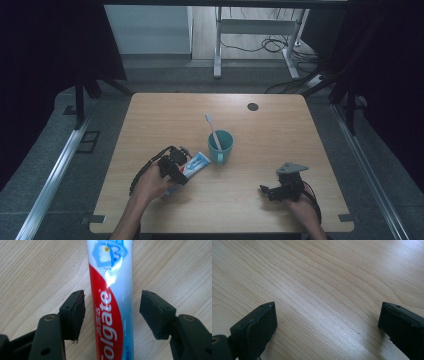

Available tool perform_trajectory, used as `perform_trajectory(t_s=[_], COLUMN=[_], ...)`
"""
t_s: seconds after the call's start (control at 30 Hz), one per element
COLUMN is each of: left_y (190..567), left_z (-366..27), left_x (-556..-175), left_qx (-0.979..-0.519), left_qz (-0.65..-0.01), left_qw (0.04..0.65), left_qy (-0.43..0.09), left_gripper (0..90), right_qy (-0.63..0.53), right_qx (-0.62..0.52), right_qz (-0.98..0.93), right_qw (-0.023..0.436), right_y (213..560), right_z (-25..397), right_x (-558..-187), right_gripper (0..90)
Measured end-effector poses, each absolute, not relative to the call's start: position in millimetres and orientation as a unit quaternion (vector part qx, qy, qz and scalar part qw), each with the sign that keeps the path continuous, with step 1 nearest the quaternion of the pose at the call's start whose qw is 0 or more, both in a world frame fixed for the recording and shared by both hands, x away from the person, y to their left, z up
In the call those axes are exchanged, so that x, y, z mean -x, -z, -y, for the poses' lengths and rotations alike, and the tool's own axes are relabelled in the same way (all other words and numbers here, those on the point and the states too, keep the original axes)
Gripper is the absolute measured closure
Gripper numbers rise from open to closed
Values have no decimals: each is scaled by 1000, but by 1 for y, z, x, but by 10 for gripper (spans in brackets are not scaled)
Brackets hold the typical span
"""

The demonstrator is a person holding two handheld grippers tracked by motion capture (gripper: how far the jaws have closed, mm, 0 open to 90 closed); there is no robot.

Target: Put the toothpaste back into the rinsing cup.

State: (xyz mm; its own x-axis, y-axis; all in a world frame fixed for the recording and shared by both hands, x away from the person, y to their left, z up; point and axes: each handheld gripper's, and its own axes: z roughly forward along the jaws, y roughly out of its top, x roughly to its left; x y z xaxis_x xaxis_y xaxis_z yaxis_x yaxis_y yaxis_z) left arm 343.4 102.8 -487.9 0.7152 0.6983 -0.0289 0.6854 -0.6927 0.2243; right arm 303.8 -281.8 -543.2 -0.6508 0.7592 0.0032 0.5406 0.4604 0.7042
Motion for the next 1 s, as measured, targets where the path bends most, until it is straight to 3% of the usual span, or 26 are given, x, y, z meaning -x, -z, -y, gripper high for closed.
perform_trajectory(t_s=[0.5, 0.73, 1.0], left_y=[501, 500, 495], left_z=[-84, -79, -81], left_x=[-367, -372, -372], left_qx=[-924, -920, -918], left_qz=[-381, -392, -396], left_qw=[40, 18, 23], left_qy=[4, 21, 26], left_gripper=[439, 518, 669], right_qy=[-346, -346, -346], right_qx=[-387, -387, -387], right_qz=[-840, -840, -840], right_qw=[158, 158, 158], right_y=[543, 543, 543], right_z=[282, 282, 282], right_x=[-304, -304, -304], right_gripper=[17, 17, 17])
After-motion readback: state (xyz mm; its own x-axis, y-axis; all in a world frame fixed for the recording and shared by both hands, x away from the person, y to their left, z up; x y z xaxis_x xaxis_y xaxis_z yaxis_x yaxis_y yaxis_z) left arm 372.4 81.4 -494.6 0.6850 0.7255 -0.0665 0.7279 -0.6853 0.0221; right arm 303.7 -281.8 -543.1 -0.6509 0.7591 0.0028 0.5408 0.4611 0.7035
